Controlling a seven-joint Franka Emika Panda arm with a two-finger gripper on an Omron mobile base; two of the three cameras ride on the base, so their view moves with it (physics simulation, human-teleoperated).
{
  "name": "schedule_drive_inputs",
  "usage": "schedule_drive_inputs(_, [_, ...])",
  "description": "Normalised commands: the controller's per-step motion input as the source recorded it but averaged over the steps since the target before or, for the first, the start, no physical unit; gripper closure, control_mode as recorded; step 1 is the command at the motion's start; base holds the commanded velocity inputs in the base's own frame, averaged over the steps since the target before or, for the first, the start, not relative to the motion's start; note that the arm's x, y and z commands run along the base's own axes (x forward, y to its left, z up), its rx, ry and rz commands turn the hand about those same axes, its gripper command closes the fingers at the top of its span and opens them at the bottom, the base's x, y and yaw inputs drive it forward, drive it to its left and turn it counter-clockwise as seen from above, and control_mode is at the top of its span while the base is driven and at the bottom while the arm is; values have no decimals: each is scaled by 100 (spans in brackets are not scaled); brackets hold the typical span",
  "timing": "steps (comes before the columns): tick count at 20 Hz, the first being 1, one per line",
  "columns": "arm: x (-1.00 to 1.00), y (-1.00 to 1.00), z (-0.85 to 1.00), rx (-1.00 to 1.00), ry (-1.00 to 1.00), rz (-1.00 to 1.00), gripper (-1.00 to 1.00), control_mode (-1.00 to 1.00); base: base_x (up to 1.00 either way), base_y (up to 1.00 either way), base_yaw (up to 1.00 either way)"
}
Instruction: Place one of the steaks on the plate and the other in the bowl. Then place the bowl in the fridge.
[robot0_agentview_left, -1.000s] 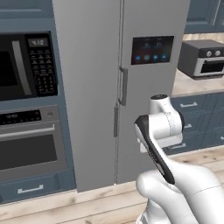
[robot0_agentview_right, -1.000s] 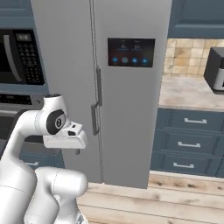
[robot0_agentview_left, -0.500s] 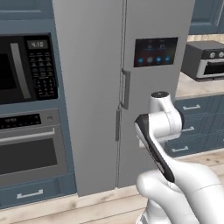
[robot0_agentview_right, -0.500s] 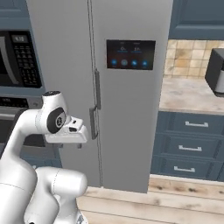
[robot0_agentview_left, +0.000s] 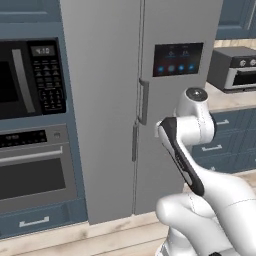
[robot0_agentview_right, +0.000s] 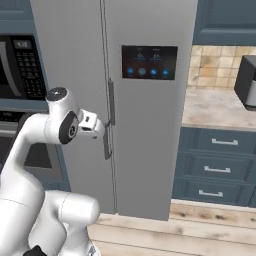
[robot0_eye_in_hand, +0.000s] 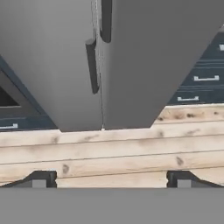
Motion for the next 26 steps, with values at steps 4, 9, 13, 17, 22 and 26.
schedule_drive_inputs(4, [27,7,56,0,-46,1,-100,-100,0,0,0])
schedule_drive_inputs(9, [62,-8,26,2,-36,10,-100,-100,0,0,0])
schedule_drive_inputs(13, [75,-3,0,0,0,0,-100,-100,0,0,0])
schedule_drive_inputs(17, [91,0,0,0,1,0,-100,-100,0,0,0])
schedule_drive_inputs(22, [78,0,-1,0,0,0,-100,-100,0,0,0])
schedule_drive_inputs(26, [61,0,-2,0,-1,0,-100,-100,0,0,0])
